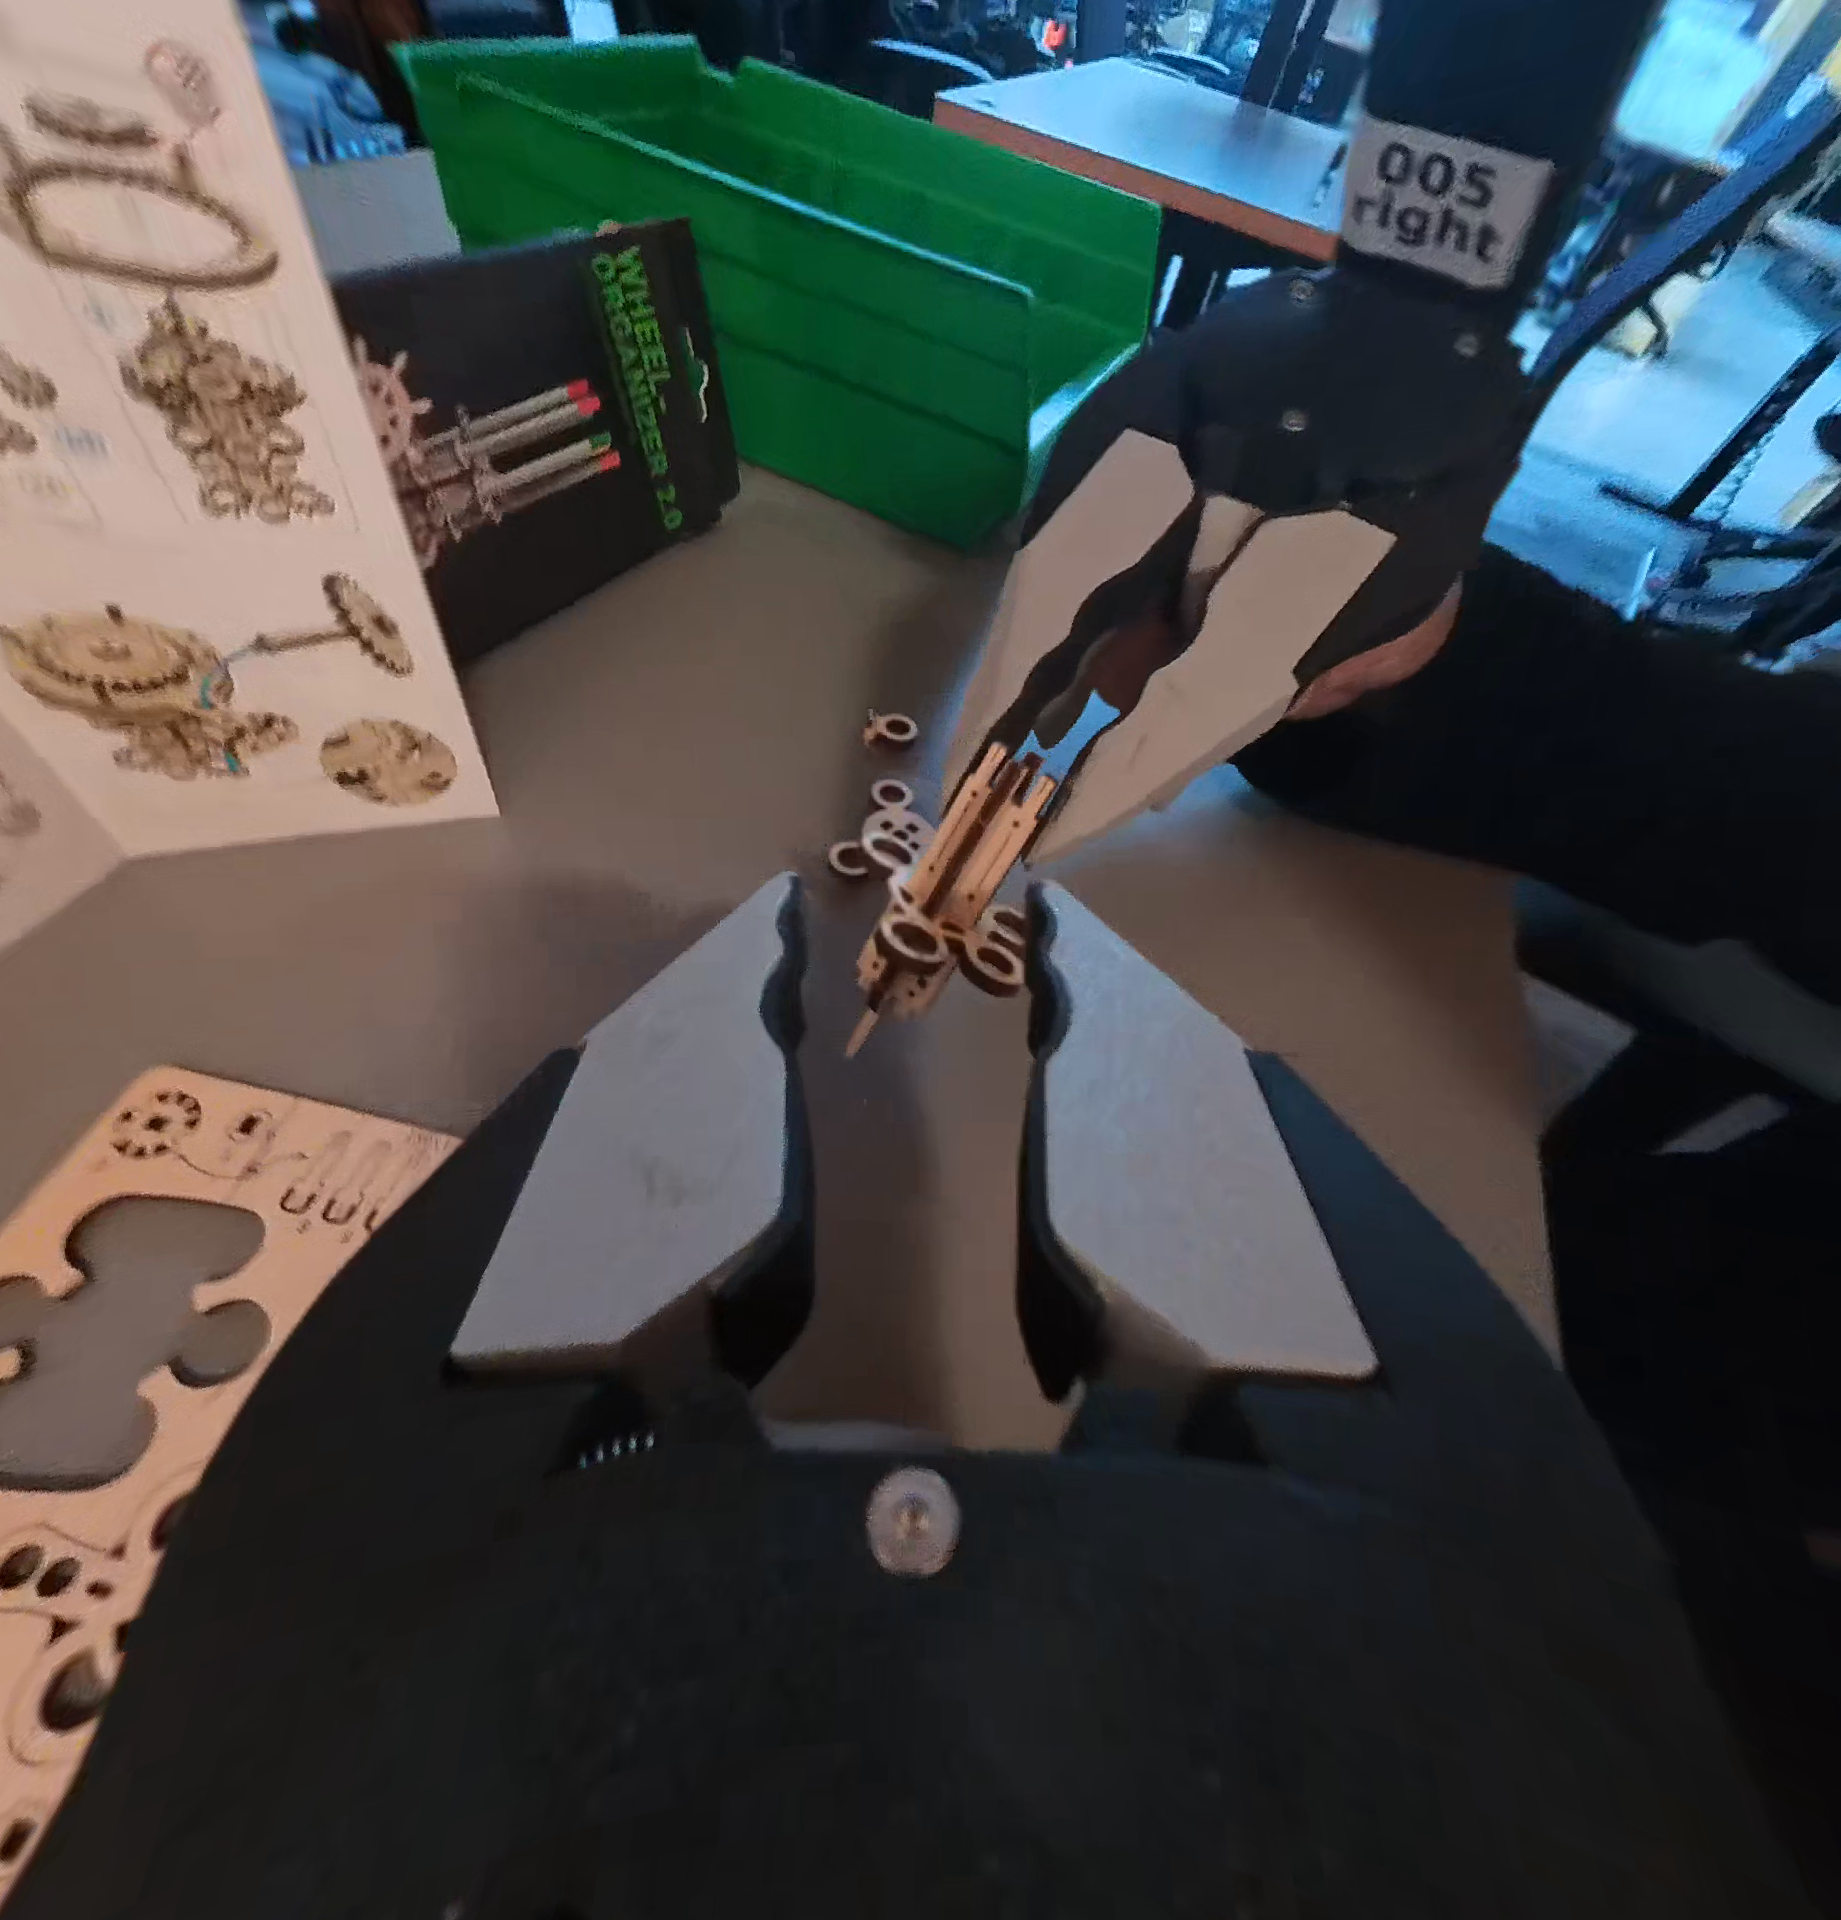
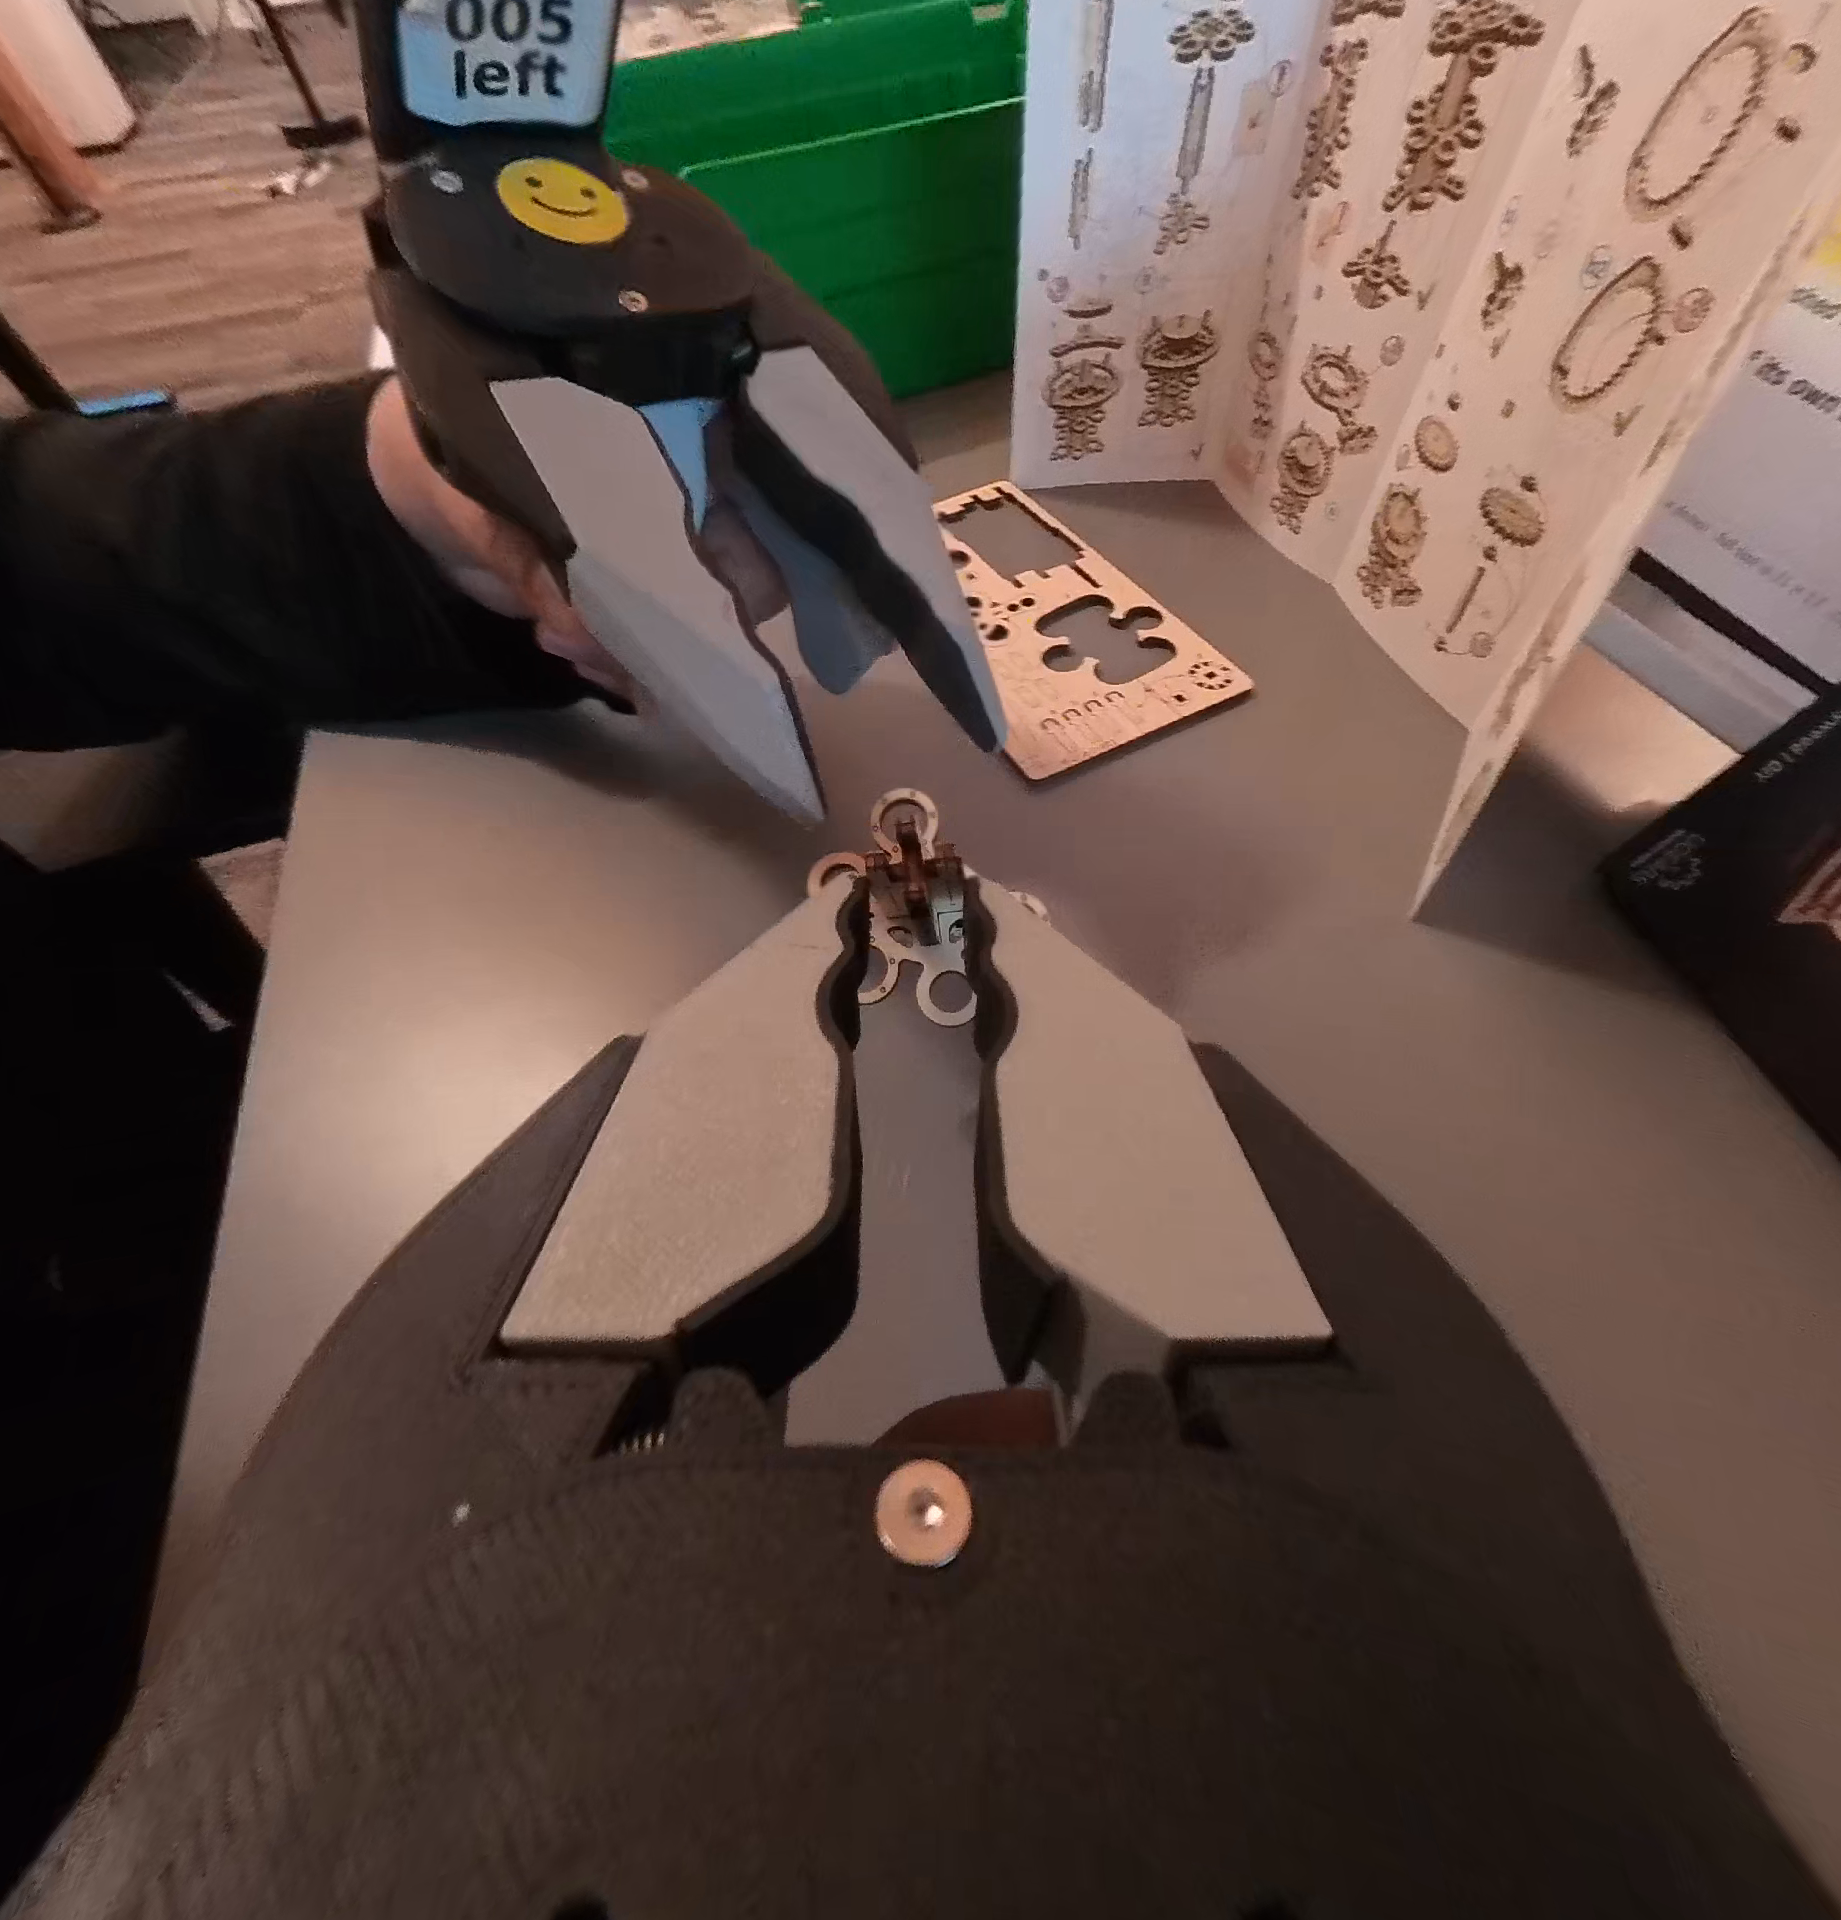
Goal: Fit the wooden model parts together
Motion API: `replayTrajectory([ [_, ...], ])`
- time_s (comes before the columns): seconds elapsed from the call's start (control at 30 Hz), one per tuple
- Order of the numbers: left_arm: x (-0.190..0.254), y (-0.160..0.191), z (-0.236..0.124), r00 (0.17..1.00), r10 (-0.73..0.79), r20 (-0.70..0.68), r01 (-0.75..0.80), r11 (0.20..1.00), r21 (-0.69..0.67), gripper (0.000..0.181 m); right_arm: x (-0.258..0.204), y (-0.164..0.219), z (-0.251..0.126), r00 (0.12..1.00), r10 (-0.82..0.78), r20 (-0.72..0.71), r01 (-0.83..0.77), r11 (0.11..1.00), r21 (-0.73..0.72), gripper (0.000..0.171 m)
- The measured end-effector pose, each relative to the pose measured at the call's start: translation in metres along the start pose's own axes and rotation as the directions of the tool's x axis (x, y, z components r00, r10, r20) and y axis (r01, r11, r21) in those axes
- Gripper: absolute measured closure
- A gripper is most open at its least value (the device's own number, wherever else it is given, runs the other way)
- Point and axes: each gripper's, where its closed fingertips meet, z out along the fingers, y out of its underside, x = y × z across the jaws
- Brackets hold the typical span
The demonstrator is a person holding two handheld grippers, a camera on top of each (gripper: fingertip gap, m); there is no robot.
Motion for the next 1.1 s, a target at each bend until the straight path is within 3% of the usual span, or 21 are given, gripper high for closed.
replayTrajectory([
  [0.07,0.009,-0.002,0.002,0.998,0.068,-0.018,-0.067,0.998,0.014,0.155,-0.005,-0.002,0.001,1.000,0.009,0.028,-0.009,1.000,0.004,0.158],
  [0.27,0.023,0.012,0.009,0.987,0.139,-0.078,-0.143,0.989,-0.043,0.166,-0.018,-0.004,0.004,0.995,0.022,0.096,-0.023,1.000,0.008,0.158],
  [0.53,0.039,0.023,0.003,0.961,0.190,-0.199,-0.210,0.974,-0.081,0.160,-0.030,0.003,0.002,0.987,0.022,0.161,-0.017,0.999,-0.032,0.158],
  [0.67,0.041,0.020,-0.001,0.958,0.175,-0.229,-0.193,0.979,-0.061,0.168,-0.035,0.004,0.001,0.985,0.005,0.175,0.001,0.999,-0.038,0.158],
  [0.77,0.037,0.018,-0.002,0.959,0.191,-0.212,-0.206,0.977,-0.051,0.178,-0.036,0.004,0.001,0.985,0.001,0.173,0.005,0.999,-0.037,0.158],
  [1.03,0.040,0.019,-0.001,0.943,0.264,-0.203,-0.278,0.960,-0.042,0.181,-0.037,0.003,0.002,0.984,-0.001,0.179,0.006,1.000,-0.030,0.157],
  [1.1,0.038,0.019,-0.001,0.942,0.277,-0.190,-0.290,0.956,-0.045,0.181,-0.034,0.002,-0.001,0.986,-0.007,0.167,0.011,1.000,-0.023,0.149],
])
